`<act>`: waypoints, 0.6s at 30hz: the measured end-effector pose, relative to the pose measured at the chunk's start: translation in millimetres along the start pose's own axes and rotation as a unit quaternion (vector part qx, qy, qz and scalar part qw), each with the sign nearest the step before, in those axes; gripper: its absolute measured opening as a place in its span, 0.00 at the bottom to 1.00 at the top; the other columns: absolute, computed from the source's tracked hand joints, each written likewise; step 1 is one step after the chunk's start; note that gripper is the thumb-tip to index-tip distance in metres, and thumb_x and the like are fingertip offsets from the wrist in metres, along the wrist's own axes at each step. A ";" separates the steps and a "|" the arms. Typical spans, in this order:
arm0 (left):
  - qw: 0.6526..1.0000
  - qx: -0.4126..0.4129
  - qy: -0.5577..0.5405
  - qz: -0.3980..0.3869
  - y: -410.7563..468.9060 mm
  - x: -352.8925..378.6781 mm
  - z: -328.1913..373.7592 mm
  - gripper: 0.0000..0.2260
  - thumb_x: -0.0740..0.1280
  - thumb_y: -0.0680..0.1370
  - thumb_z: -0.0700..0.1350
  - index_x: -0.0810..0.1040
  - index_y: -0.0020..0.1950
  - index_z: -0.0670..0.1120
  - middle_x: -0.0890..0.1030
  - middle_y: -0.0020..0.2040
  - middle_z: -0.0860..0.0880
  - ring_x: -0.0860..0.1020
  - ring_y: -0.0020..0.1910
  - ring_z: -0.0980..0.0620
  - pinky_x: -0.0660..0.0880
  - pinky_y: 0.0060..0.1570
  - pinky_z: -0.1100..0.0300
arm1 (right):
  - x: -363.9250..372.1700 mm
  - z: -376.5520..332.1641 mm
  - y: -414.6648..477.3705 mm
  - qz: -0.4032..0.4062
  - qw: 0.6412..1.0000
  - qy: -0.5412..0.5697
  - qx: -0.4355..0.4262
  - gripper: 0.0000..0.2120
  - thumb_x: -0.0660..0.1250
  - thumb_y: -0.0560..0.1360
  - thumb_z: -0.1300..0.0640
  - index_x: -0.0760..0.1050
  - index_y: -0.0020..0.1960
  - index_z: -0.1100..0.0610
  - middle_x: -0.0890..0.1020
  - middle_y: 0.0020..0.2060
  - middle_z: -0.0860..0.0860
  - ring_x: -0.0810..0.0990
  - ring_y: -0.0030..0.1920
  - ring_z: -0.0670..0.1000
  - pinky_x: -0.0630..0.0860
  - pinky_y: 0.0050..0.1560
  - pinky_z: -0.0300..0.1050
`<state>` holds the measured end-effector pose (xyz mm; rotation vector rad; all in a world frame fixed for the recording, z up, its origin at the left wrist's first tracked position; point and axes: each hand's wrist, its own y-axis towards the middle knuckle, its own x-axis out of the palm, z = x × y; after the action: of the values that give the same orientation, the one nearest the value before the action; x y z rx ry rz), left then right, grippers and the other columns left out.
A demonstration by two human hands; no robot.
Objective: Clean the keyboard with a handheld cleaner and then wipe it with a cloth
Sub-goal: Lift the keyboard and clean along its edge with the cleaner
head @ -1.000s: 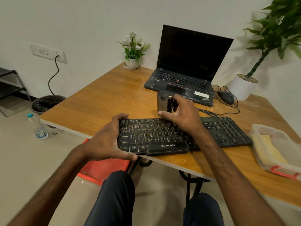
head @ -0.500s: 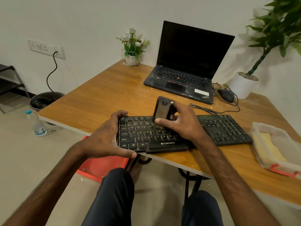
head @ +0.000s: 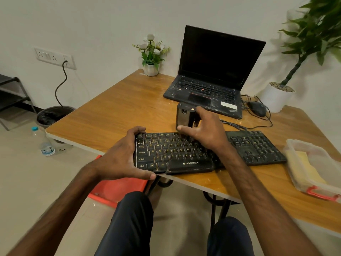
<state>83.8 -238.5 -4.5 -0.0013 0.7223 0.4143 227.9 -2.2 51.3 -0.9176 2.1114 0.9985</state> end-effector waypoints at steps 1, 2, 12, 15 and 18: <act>1.000 0.001 -0.001 0.000 -0.2 -0.1 0.5 0.57 0.80 0.55 0.68 0.49 0.74 0.62 0.66 0.67 0.64 0.69 0.65 0.67 0.68 0.66 0.68 | 1.8 -3.3 -1.9 -0.016 0.999 0.034 -0.006 0.25 0.76 0.66 0.40 0.76 0.59 0.49 0.81 0.49 0.44 0.79 0.48 0.45 0.80 0.49 0.49; 1.000 0.002 -0.002 -0.001 -0.2 0.1 0.8 0.57 0.80 0.55 0.68 0.49 0.75 0.61 0.66 0.67 0.64 0.69 0.65 0.67 0.68 0.66 0.68 | 4.8 -6.6 -4.4 -0.039 0.997 0.065 -0.012 0.25 0.77 0.66 0.41 0.76 0.59 0.49 0.81 0.49 0.43 0.79 0.49 0.44 0.80 0.50 0.48; 1.000 0.002 0.008 -0.003 0.3 -0.3 0.6 0.57 0.80 0.55 0.68 0.49 0.74 0.64 0.66 0.67 0.64 0.69 0.66 0.65 0.70 0.68 0.60 | 10.7 -12.4 9.3 -0.042 0.996 0.081 -0.024 0.24 0.78 0.66 0.42 0.76 0.57 0.49 0.80 0.48 0.41 0.78 0.48 0.40 0.77 0.47 0.39; 1.000 0.005 0.008 0.000 0.1 -0.4 -0.8 0.56 0.80 0.56 0.68 0.49 0.74 0.64 0.66 0.67 0.64 0.69 0.66 0.65 0.70 0.68 0.58 | 19.9 -16.9 3.7 -0.099 0.992 0.059 -0.048 0.27 0.77 0.67 0.43 0.76 0.62 0.52 0.81 0.49 0.44 0.79 0.47 0.43 0.79 0.48 0.44; 1.000 0.005 0.007 0.003 0.2 0.1 -0.9 0.56 0.80 0.55 0.69 0.49 0.73 0.65 0.65 0.67 0.63 0.69 0.67 0.63 0.70 0.69 0.57 | 20.0 -14.8 14.2 -0.030 0.997 -0.059 -0.039 0.27 0.75 0.69 0.40 0.75 0.62 0.53 0.82 0.50 0.46 0.78 0.47 0.47 0.78 0.48 0.53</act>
<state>83.2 -238.3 -5.2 0.0084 0.7375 0.4161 201.9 -14.0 49.4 -0.9301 1.9477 1.0854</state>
